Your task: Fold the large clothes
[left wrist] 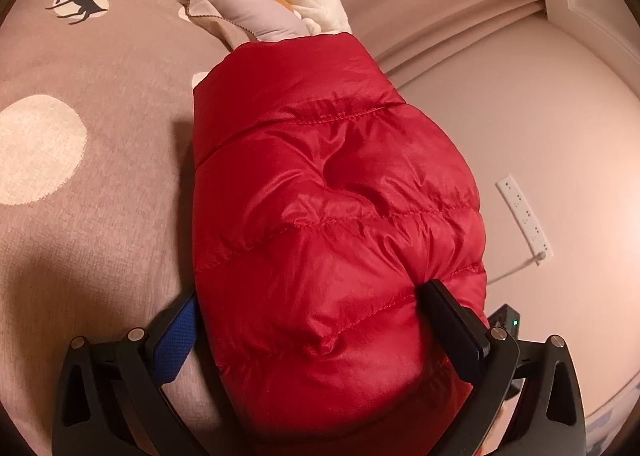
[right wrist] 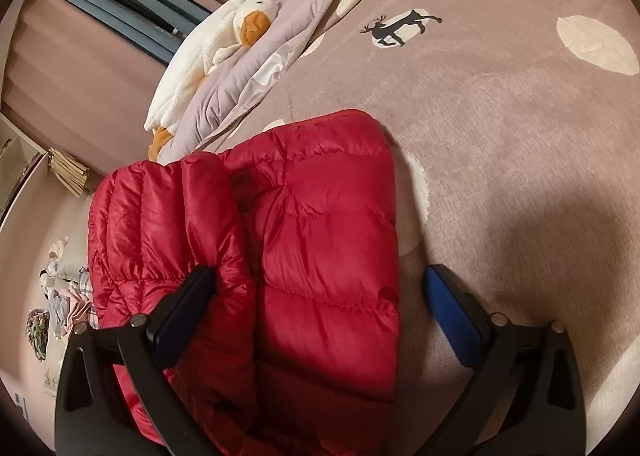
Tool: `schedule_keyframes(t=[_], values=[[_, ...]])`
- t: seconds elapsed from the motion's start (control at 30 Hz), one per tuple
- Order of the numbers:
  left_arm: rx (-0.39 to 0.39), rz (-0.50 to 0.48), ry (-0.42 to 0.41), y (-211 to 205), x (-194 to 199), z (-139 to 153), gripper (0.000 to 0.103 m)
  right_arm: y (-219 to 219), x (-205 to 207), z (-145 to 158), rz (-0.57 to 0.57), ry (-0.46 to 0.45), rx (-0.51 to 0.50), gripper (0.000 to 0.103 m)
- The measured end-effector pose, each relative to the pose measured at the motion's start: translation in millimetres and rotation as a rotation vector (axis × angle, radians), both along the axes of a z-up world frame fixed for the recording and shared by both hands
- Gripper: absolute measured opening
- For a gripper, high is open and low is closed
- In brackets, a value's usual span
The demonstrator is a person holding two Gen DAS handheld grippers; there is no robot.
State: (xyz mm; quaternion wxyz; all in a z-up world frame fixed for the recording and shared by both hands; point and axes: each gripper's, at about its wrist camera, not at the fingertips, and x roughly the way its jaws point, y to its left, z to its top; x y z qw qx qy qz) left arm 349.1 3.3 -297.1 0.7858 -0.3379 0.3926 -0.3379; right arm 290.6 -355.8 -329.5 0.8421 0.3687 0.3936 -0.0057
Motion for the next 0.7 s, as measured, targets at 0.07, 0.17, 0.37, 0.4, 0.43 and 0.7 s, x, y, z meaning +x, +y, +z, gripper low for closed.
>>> schedule_keyframes(t=[0.07, 0.17, 0.37, 0.4, 0.43, 0.7], values=[[0.0, -0.001, -0.004, 2.5, -0.6, -0.7, 0.102, 0.2, 0.9, 0.3, 0.006, 0.002, 0.0, 0.103], [0.001, -0.008, -0.002, 3.1, -0.3, -1.9, 0.102, -1.4, 2.8, 0.3, 0.02, 0.003, 0.003, 0.103], [0.001, -0.008, -0.004, 5.6, -0.1, -4.7, 0.102, -2.2, 4.2, 0.5, 0.049, 0.002, -0.001, 0.103], [0.001, -0.008, -0.004, 5.6, -0.1, -4.7, 0.102, -2.4, 4.4, 0.4, 0.05, 0.003, 0.0, 0.103], [0.001, -0.007, -0.005, 5.7, -0.1, -4.7, 0.102, -2.3, 4.8, 0.5, 0.049, 0.003, -0.001, 0.103], [0.001, -0.007, -0.003, 5.2, 1.1, -4.2, 0.102, -1.2, 4.9, 0.9, 0.053, -0.001, -0.005, 0.103]])
